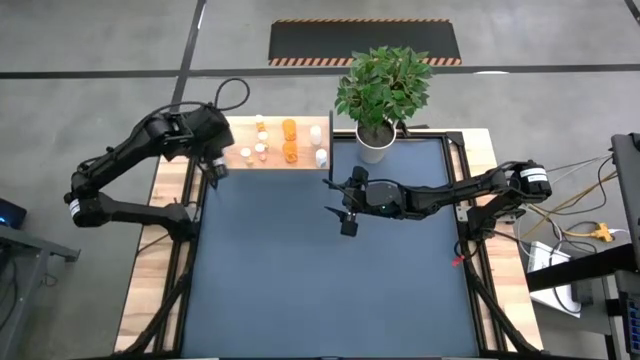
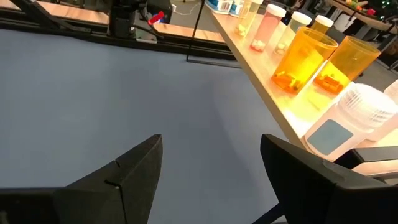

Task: Pick and place medicine bottles onto shelf by color
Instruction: Adjust the pill bottles on the shelf

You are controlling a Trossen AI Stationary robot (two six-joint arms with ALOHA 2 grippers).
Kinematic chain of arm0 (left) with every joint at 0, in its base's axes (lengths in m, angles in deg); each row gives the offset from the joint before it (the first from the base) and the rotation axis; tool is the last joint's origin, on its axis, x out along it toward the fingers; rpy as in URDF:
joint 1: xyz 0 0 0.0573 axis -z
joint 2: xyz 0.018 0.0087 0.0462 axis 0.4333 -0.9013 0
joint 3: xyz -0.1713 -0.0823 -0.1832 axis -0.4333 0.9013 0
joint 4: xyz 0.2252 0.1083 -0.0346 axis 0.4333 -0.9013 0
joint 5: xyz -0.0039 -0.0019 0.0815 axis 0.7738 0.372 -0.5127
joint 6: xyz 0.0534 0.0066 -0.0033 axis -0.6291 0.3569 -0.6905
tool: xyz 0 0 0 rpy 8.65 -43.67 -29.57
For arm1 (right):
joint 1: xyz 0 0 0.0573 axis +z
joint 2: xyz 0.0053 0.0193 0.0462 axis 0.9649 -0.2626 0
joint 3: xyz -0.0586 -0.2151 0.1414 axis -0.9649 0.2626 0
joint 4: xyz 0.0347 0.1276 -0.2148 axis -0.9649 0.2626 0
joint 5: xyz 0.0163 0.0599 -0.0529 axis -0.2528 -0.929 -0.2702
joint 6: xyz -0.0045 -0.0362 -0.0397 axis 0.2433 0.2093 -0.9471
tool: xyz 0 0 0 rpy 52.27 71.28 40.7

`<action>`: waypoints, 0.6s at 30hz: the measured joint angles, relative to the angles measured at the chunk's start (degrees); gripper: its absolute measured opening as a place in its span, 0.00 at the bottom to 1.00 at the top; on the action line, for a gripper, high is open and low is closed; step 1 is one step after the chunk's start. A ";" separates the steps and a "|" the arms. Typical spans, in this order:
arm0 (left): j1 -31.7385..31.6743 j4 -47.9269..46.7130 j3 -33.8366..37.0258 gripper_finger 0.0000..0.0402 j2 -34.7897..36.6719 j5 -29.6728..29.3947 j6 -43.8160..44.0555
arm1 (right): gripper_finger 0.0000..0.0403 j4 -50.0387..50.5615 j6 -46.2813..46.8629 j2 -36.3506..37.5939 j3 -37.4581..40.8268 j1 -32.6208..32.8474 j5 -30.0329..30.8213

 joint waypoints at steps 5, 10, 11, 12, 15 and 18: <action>2.25 12.56 2.75 0.00 0.00 4.60 -0.52 | 0.65 -0.37 0.63 0.00 0.00 0.00 0.01; 2.29 15.43 5.60 0.00 -2.66 -1.68 -3.19 | 0.65 -0.37 1.02 0.00 0.00 0.00 0.01; 2.28 15.36 6.26 0.00 -3.32 -1.78 -3.49 | 0.65 -0.30 1.01 0.00 0.00 0.00 0.01; 2.32 15.26 6.92 0.00 -4.05 -1.71 -3.72 | 0.65 -0.22 1.02 0.00 0.00 0.00 0.01; 2.44 13.98 7.61 0.00 -6.54 -1.43 -3.98 | 0.65 -0.18 1.01 0.00 0.00 0.00 0.01; 2.51 13.39 7.61 0.00 -8.78 -1.04 -3.19 | 0.65 -0.15 0.99 0.00 0.00 0.00 0.01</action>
